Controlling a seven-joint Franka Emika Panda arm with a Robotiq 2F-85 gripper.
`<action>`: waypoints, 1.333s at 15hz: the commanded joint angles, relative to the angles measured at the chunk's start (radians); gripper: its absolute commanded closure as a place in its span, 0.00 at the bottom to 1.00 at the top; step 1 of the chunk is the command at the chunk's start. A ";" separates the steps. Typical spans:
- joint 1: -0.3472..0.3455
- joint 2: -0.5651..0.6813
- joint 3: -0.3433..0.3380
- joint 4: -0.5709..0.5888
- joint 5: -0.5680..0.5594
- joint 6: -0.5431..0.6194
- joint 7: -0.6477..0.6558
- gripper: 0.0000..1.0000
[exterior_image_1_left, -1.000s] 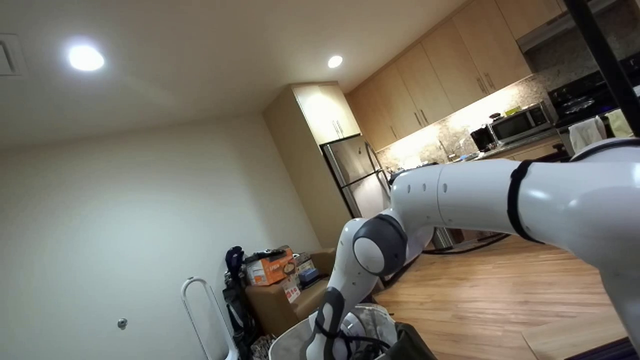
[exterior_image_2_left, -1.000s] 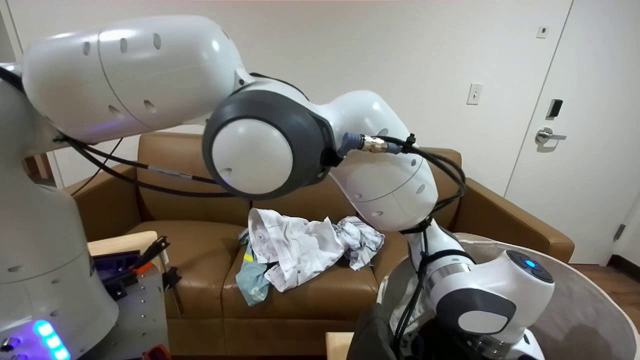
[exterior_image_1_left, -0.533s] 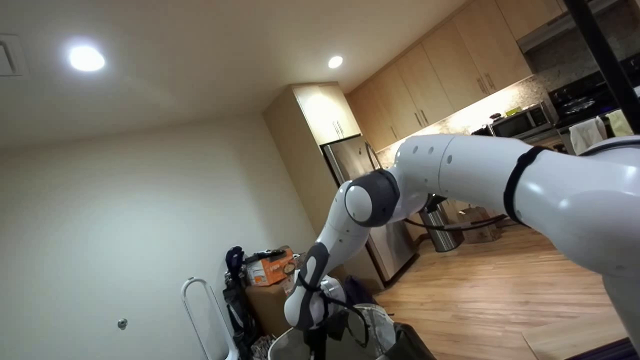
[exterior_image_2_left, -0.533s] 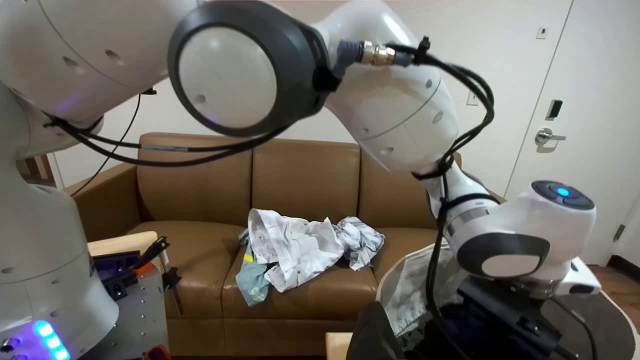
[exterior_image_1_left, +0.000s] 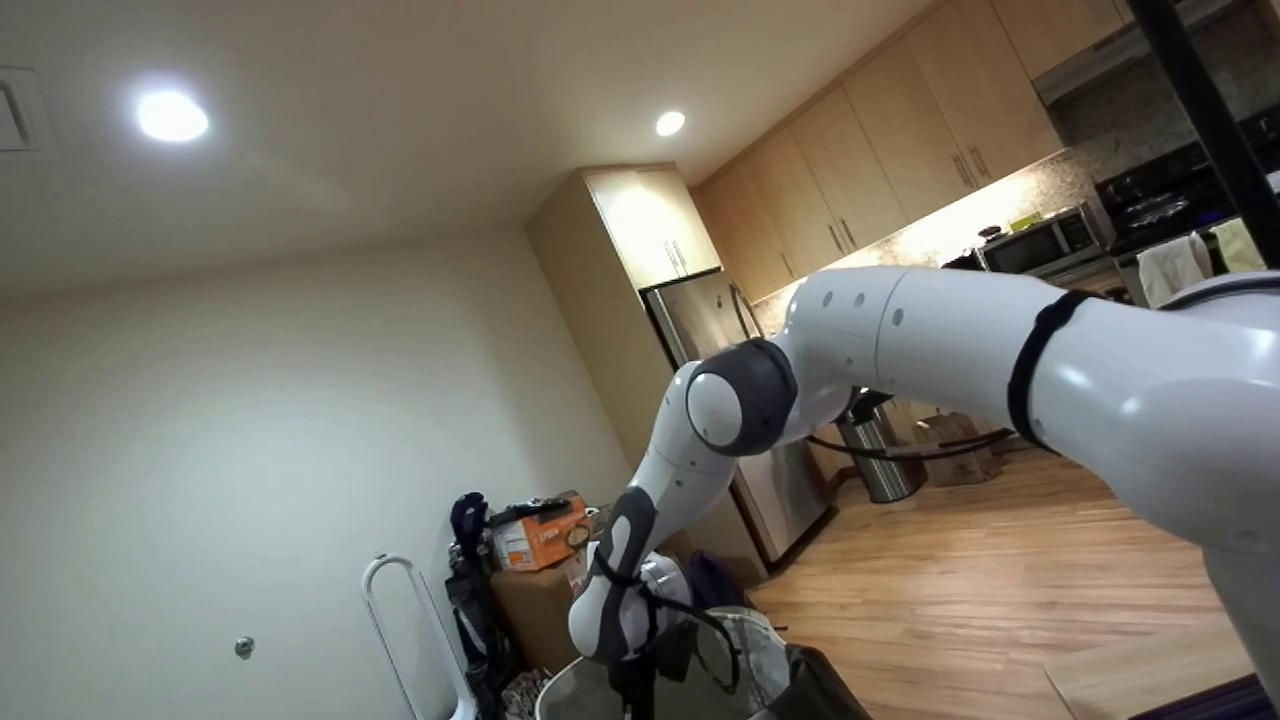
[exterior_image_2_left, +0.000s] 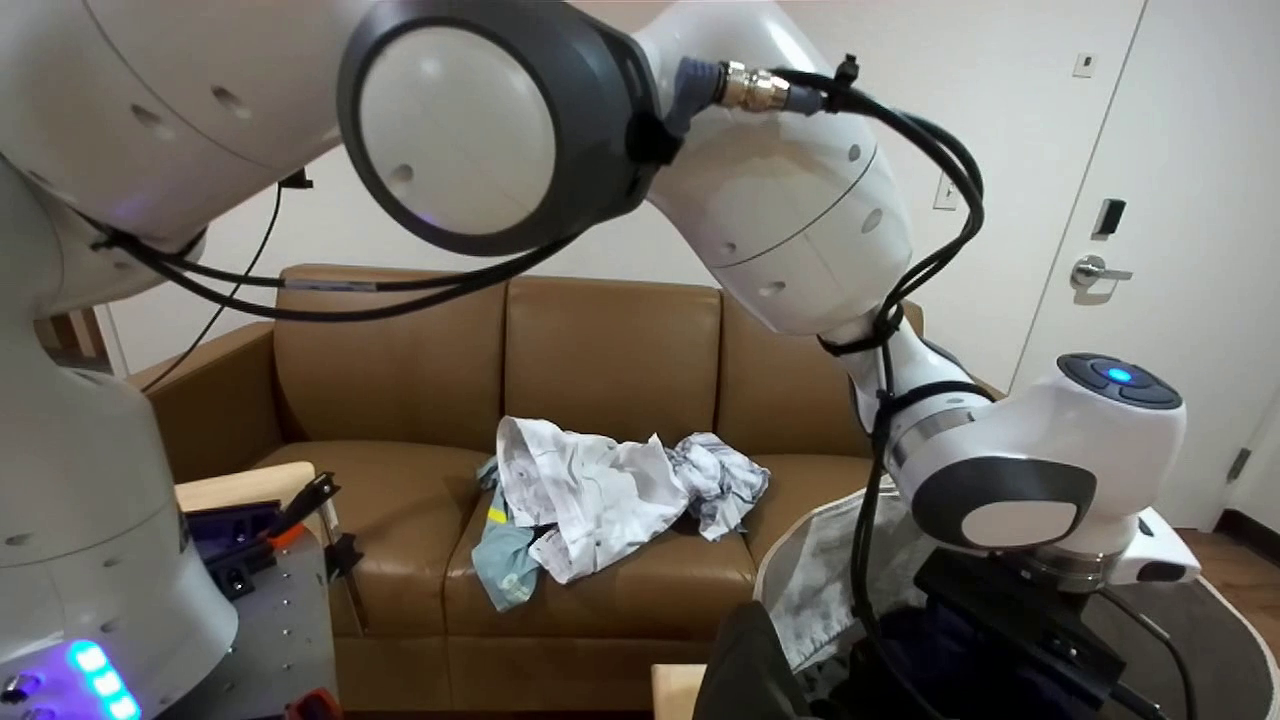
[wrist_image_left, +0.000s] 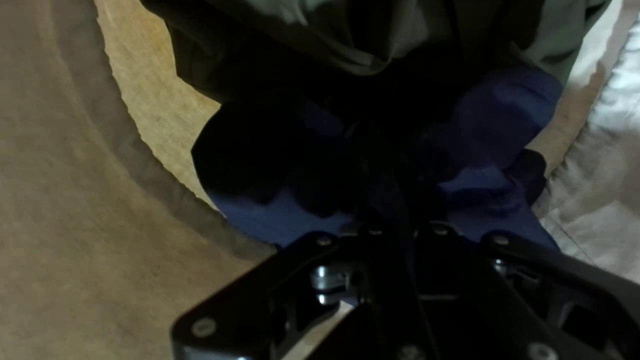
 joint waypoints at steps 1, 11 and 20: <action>0.051 -0.037 -0.026 0.041 0.009 0.024 -0.001 0.92; 0.138 -0.118 -0.026 0.091 -0.009 0.126 -0.020 0.92; 0.260 -0.271 -0.067 0.075 -0.094 0.330 0.002 0.92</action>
